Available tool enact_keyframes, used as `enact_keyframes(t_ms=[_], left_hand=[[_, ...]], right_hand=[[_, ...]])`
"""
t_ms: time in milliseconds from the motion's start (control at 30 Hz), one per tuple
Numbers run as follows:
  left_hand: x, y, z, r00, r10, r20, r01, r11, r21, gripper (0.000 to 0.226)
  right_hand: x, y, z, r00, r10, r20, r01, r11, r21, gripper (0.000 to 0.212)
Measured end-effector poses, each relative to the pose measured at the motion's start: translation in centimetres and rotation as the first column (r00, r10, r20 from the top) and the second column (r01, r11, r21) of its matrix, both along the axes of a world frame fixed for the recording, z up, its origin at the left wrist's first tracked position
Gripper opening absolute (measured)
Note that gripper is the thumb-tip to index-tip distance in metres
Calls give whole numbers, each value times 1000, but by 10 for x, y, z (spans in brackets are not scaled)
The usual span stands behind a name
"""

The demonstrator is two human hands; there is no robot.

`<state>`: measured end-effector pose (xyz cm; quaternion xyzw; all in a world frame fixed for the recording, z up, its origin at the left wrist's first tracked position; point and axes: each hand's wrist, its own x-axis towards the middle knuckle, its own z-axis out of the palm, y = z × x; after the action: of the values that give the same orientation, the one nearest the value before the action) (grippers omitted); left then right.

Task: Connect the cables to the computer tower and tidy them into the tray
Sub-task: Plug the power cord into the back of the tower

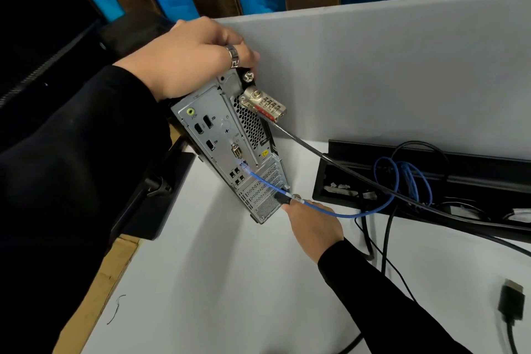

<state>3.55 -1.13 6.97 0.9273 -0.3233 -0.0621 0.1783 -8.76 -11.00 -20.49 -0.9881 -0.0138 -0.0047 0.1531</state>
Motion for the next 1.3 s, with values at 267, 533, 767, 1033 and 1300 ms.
enact_keyframes(t_ms=[267,533,767,1033,1300], left_hand=[[2,3,-3,1000,6,-21,-6,1000,-22,22],[2,1,-2,999,25,-28,-25,1000,-4,23],[0,0,-1,999,23,-42,-23,1000,-2,27],[-12,5,-2,999,15,-49,-21,991,-134,17],[-26,8,0,997,73,36,-70,994,-89,21]], right_hand=[[-2,7,-7,996,-93,-12,94,993,73,34],[3,9,1,987,-112,-113,132,972,193,30],[1,13,0,992,-105,-68,106,994,15,34],[1,5,17,998,17,-54,-25,989,-144,44],[-80,-9,37,964,151,217,-103,971,-217,28]])
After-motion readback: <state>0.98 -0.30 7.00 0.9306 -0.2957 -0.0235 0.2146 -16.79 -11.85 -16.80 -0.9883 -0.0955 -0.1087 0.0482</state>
